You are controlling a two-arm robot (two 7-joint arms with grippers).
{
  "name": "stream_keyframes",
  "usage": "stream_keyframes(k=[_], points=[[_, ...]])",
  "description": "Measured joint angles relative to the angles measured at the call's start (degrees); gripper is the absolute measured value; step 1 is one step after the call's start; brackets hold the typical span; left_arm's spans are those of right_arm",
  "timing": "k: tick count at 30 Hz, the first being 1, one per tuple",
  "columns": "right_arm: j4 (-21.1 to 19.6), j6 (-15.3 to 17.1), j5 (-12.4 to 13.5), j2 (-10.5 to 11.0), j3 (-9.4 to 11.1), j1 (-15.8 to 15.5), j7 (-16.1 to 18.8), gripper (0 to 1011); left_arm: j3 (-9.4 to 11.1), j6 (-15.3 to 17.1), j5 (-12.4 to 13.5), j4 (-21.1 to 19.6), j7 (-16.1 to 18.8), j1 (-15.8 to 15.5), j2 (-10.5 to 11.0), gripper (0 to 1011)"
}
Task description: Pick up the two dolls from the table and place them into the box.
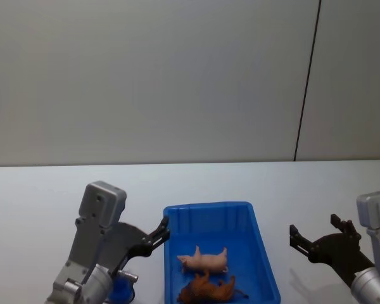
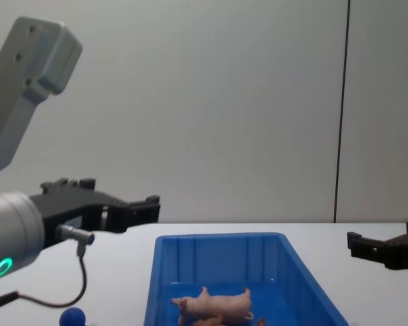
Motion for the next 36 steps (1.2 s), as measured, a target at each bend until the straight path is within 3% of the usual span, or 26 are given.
stream_keyframes(k=[14, 36], points=[[-0.08, 0.03, 0.06, 0.07, 0.09, -0.12, -0.29, 1001, -1.24, 3.78, -3.87, 0.58, 0.88, 1.88, 1.21, 1001], [-0.11, 0.03, 0.06, 0.09, 0.09, -0.17, -0.4, 1001, -2.24, 6.8, -6.44, 4.8, -0.57, 2.51, 1.2, 1001]])
